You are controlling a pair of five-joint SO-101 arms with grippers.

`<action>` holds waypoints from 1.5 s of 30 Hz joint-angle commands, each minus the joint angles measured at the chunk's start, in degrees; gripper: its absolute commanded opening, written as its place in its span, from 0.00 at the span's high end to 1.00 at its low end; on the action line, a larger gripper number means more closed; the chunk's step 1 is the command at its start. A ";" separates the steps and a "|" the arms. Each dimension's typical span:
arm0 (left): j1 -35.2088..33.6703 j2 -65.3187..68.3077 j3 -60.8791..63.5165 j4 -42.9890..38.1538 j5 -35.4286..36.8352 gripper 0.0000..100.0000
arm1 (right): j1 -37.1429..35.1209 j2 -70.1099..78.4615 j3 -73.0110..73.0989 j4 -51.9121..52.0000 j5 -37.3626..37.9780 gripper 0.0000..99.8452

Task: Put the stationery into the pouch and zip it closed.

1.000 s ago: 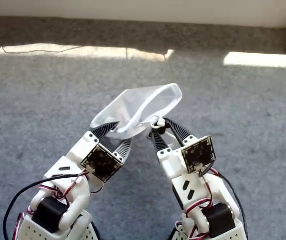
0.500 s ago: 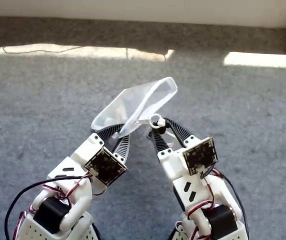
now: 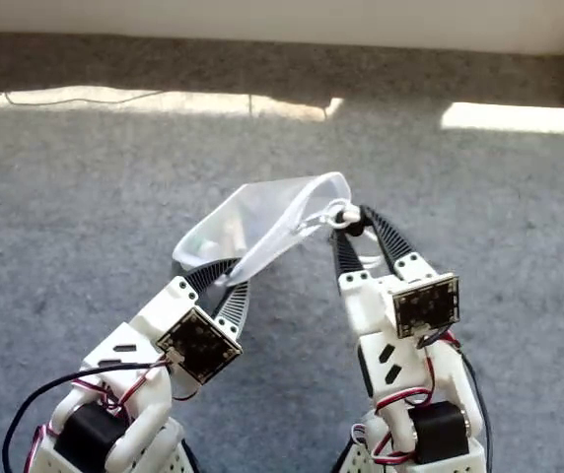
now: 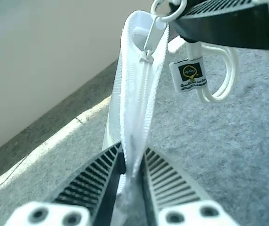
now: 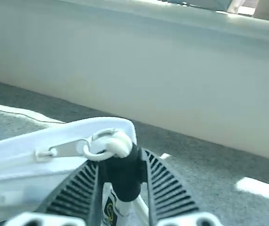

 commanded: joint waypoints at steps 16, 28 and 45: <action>-4.79 -0.66 -6.73 4.22 0.79 0.99 | 15.96 -0.57 9.80 -17.10 6.77 1.00; -11.21 -0.22 -6.29 -0.18 -6.24 0.99 | 10.86 -0.92 9.45 -4.00 6.07 0.82; -24.92 -0.22 -4.44 -12.13 -14.95 0.99 | 9.19 -0.92 9.45 -3.12 0.26 0.72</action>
